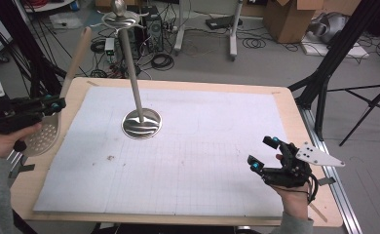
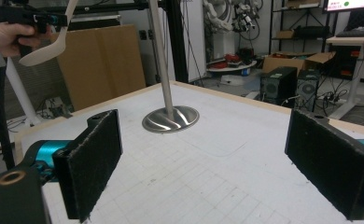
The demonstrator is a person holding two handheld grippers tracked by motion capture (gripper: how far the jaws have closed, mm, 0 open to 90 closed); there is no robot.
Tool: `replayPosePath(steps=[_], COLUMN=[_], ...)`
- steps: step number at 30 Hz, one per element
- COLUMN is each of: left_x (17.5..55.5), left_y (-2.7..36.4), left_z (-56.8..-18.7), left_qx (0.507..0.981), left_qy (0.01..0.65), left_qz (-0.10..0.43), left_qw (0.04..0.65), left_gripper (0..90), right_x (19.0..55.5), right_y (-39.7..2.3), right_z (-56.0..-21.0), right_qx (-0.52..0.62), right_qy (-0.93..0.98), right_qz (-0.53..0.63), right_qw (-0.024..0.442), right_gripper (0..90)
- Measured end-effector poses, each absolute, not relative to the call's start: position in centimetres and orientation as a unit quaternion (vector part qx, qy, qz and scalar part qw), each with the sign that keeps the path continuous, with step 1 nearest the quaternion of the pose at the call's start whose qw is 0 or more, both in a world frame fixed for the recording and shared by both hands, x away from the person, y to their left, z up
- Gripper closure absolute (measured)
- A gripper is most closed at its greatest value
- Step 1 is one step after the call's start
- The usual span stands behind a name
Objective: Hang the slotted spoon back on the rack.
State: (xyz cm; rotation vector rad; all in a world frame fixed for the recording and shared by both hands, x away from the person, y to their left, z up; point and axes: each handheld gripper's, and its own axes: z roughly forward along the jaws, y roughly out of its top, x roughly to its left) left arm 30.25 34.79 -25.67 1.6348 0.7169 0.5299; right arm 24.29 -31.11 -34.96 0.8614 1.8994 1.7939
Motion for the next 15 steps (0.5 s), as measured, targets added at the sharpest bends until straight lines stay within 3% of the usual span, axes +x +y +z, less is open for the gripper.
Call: replayPosePath(steps=[15], left_x=[31.18], left_y=[34.35], left_z=[-25.02], left_qx=[0.699], left_qy=[0.315], left_qz=[0.218], left_qw=[0.604], left_gripper=[77.7], right_x=[24.01], right_y=[-31.34], right_z=[-34.84], right_qx=[0.303], right_qy=[0.671], right_qz=[0.65], right_qw=[0.19], right_gripper=[9.8])
